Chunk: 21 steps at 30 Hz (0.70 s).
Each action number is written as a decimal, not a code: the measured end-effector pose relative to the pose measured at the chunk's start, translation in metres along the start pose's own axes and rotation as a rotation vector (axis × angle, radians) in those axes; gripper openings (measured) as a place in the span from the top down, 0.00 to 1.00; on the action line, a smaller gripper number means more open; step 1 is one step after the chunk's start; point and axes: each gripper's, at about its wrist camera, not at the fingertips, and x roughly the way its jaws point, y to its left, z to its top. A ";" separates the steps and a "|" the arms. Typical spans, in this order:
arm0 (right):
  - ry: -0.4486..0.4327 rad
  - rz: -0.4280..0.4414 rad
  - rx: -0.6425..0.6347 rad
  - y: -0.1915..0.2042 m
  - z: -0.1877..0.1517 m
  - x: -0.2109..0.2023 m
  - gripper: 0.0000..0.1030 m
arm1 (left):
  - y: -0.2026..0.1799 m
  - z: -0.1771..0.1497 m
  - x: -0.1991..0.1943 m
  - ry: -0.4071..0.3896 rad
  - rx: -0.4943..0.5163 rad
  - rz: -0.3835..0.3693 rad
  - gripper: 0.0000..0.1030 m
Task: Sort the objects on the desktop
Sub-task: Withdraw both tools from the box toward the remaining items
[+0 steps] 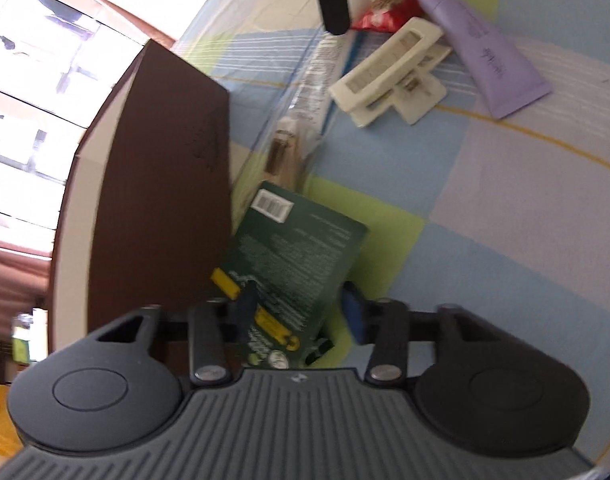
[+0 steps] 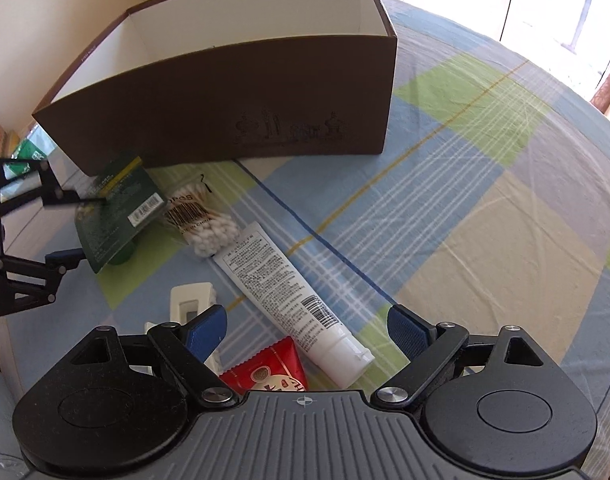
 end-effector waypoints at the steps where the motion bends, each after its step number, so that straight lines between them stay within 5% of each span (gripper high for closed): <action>1: -0.004 0.005 -0.002 0.001 0.000 -0.001 0.10 | 0.002 0.000 -0.002 -0.009 -0.014 -0.007 0.80; 4: -0.011 0.014 -0.005 0.002 0.000 -0.001 0.10 | 0.011 -0.001 -0.010 -0.027 -0.072 -0.015 0.94; 8: -0.016 0.021 0.001 0.004 0.000 -0.001 0.10 | 0.032 -0.003 -0.032 -0.066 -0.243 -0.073 0.96; 16: -0.028 0.045 -0.020 0.016 -0.001 -0.005 0.10 | 0.096 -0.056 -0.075 -0.092 -0.964 -0.355 1.00; 21: -0.024 0.055 -0.030 0.024 -0.003 -0.004 0.10 | 0.104 -0.126 -0.078 -0.055 -1.359 -0.396 1.00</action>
